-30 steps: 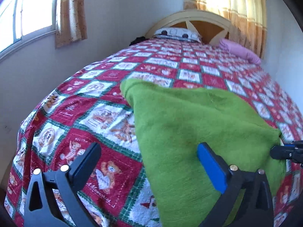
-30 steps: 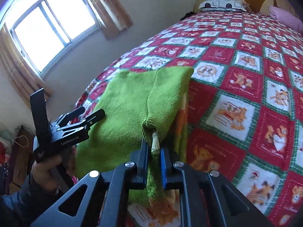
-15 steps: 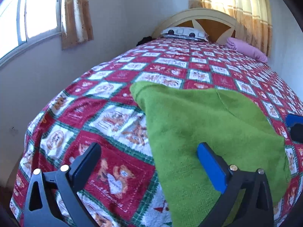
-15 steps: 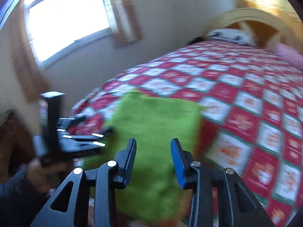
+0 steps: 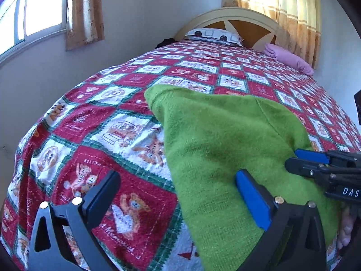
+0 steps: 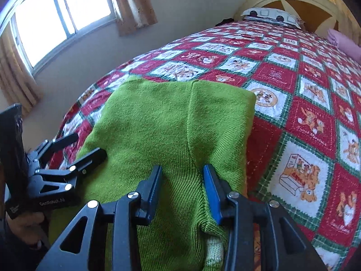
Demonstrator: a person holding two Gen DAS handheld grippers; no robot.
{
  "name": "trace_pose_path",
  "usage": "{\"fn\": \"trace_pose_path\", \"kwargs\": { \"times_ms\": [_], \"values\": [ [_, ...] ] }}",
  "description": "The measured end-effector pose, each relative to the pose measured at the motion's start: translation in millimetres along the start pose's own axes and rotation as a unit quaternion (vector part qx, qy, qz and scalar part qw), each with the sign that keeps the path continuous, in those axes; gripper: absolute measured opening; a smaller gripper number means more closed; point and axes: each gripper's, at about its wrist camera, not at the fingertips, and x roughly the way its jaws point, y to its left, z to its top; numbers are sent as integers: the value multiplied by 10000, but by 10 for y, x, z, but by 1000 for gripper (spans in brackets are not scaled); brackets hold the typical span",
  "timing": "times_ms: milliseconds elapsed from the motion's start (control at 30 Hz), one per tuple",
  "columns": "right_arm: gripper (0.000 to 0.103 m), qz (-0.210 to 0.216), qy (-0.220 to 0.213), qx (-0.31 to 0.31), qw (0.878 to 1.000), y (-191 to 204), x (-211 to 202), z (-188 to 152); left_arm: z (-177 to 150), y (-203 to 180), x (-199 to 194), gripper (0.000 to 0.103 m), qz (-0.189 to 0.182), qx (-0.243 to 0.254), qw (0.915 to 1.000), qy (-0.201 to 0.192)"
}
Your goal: Fold small clothes
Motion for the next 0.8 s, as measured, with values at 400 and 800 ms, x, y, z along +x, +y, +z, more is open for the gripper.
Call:
{"fn": "trace_pose_path", "kwargs": {
  "times_ms": [400, 800],
  "values": [
    [48, 21, 37, 68, 10000, 86, -166, 20, -20, 30, -187, 103, -21, -281, 9995, 107],
    [68, -468, -843, 69, 9953, 334, -1217, -240, 29, -137, -1103, 103, -254, 49, 9970, -726]
  ]
}}
